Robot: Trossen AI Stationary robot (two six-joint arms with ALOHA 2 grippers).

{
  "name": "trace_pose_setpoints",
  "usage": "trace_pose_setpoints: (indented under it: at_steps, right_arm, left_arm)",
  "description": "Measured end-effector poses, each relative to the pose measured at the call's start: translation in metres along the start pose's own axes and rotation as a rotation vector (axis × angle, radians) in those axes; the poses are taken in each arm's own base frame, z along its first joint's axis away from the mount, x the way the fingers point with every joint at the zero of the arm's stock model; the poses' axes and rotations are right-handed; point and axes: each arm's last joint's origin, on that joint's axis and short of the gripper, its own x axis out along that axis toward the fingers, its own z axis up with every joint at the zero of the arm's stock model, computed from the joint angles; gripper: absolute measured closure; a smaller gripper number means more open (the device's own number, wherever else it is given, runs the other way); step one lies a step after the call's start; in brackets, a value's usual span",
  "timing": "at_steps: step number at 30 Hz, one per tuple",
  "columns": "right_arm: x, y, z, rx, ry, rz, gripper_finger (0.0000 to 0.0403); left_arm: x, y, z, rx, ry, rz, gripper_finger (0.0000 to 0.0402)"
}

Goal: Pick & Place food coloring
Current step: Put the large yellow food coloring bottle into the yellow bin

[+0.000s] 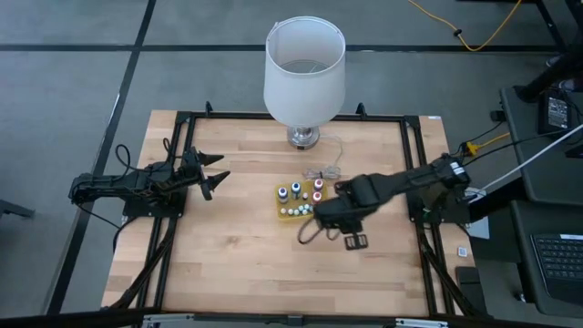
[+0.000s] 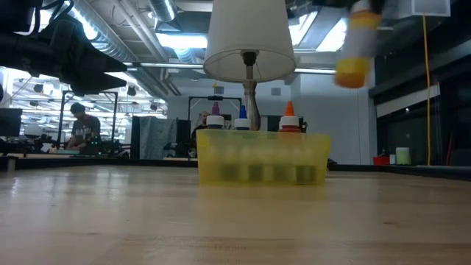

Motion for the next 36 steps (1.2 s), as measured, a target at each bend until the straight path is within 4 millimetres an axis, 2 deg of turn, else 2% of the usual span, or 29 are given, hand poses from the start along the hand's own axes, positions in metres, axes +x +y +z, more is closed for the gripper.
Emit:
trace_pose_setpoints:
  at_steps: [9,17,26,36]
  right_arm:
    - [0.008,-0.037,0.049,-0.003,-0.039,-0.003,0.0280]
    - [0.027,-0.066,0.078,-0.005,-0.027,-0.044,0.0280]
    - [0.051,-0.088,0.093,-0.008,0.010,-0.078,0.0280]
    - [0.063,-0.095,0.103,-0.027,-0.012,-0.088,0.0280]
  left_arm:
    - [0.000,0.000,0.000,0.000,0.000,0.000,0.0091]
    - [0.000,0.000,0.000,0.000,0.000,0.000,0.0089]
    - [0.000,0.000,0.000,0.000,0.000,0.000,0.0090]
    - [0.000,0.000,0.000,0.000,0.000,0.000,0.0090]
